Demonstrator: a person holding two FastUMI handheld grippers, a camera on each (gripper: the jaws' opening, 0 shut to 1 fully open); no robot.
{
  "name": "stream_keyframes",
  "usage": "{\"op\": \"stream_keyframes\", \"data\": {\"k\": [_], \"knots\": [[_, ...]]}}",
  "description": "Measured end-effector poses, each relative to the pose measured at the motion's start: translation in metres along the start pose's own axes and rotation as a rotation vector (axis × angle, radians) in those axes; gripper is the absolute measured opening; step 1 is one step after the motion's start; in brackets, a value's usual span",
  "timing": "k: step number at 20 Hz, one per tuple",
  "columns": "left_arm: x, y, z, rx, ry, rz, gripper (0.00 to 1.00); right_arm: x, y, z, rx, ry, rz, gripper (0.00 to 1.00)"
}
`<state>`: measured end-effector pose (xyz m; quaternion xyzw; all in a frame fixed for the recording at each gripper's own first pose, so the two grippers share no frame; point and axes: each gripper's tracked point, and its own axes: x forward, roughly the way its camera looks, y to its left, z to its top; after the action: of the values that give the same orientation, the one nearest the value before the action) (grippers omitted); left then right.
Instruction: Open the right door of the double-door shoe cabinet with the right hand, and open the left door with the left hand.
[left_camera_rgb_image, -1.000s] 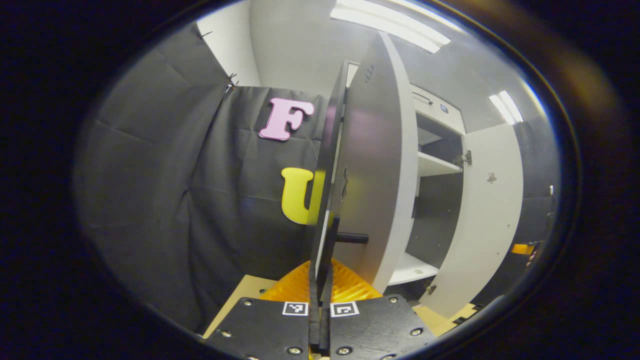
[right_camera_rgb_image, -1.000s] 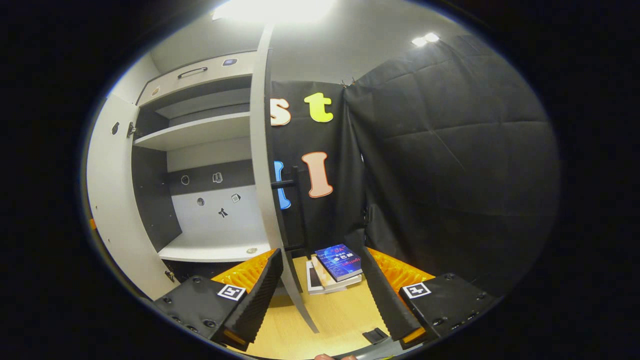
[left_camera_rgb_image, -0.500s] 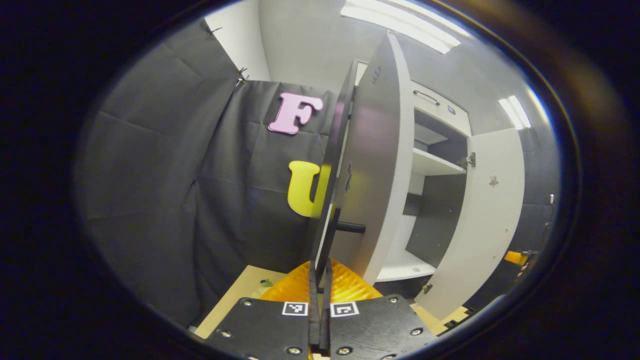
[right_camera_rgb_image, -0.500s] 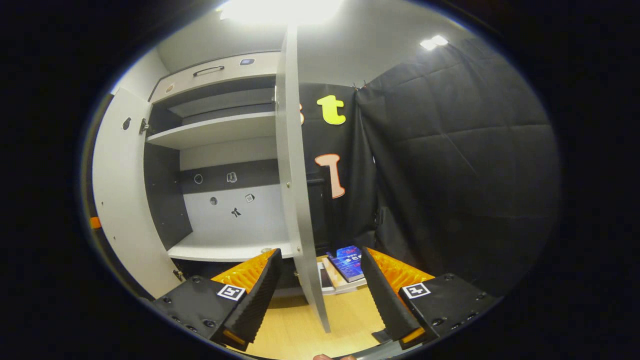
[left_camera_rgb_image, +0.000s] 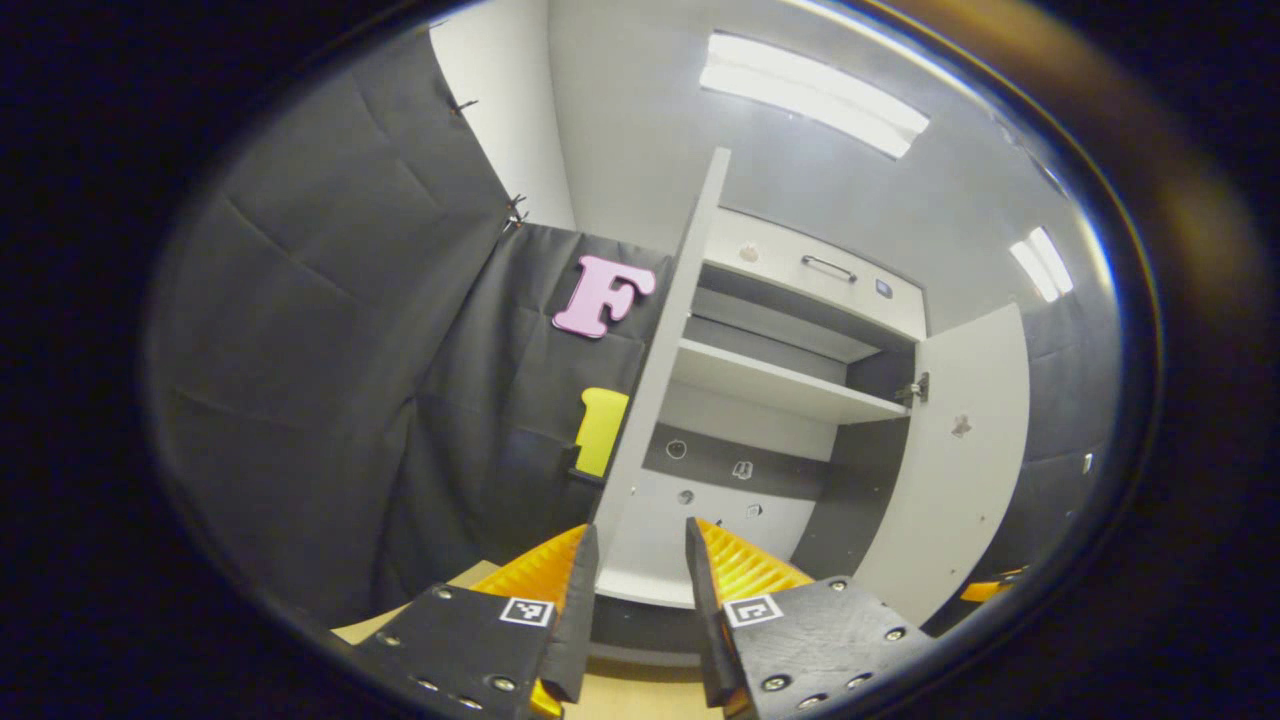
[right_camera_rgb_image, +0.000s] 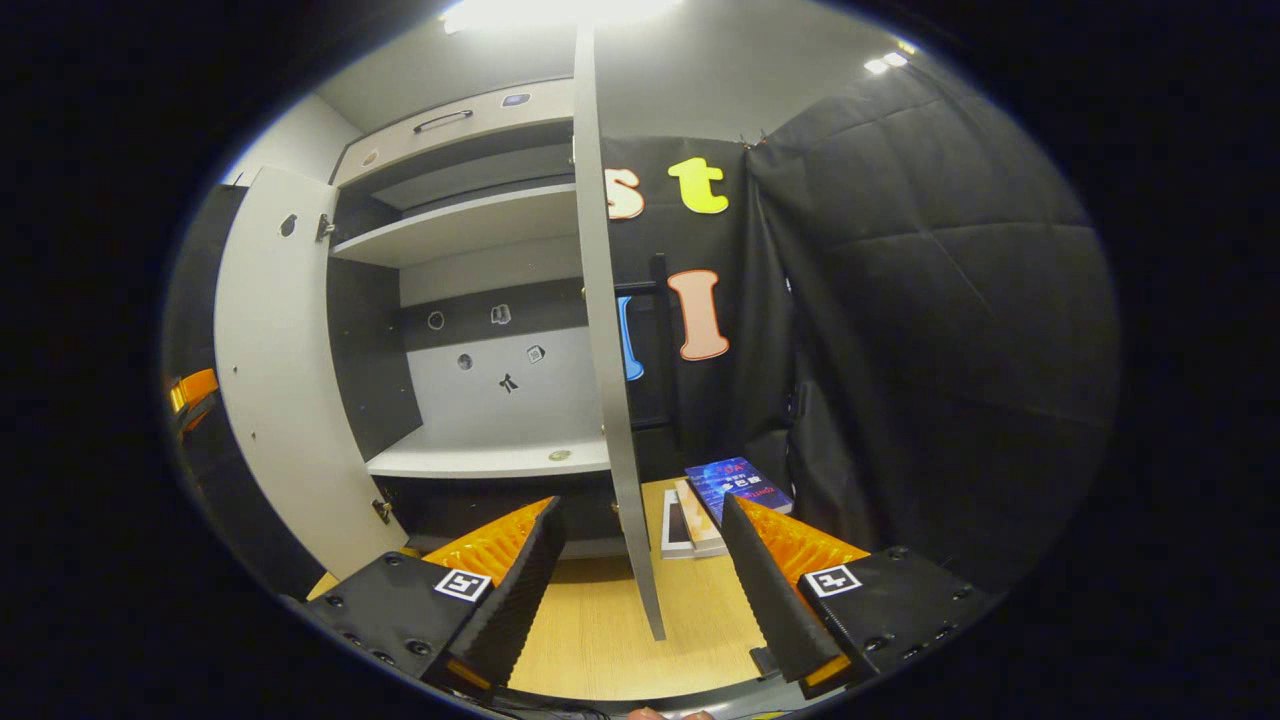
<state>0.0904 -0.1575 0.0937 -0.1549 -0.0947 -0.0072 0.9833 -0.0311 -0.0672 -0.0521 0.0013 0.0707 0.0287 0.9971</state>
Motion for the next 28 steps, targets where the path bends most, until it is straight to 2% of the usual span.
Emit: {"op": "stream_keyframes", "data": {"k": [3,6,9,12,18,26,28], "knots": [[-0.003,-0.013,-0.008,0.12,0.02,0.071,0.96,0.001,0.015,0.007,0.014,-0.004,0.098,0.98],[-0.017,-0.031,-0.014,0.158,0.024,0.115,0.96,0.002,0.018,0.011,-0.011,-0.012,0.158,0.98],[-0.033,-0.05,-0.022,0.159,0.032,0.145,0.97,0.003,0.021,0.013,0.022,-0.001,0.238,0.98],[-0.041,-0.062,-0.027,0.214,0.048,0.158,0.97,-0.002,0.016,0.011,0.027,0.014,0.272,0.98],[-0.05,-0.061,-0.033,0.353,0.116,0.167,0.96,-0.008,0.007,0.021,0.029,-0.001,0.249,0.98],[-0.025,-0.051,-0.034,0.352,0.123,0.056,0.96,-0.006,0.027,0.049,0.009,-0.097,0.164,0.98],[-0.019,-0.039,-0.033,0.378,0.113,0.069,0.96,-0.006,0.042,0.048,-0.011,-0.098,0.179,0.98]]}}
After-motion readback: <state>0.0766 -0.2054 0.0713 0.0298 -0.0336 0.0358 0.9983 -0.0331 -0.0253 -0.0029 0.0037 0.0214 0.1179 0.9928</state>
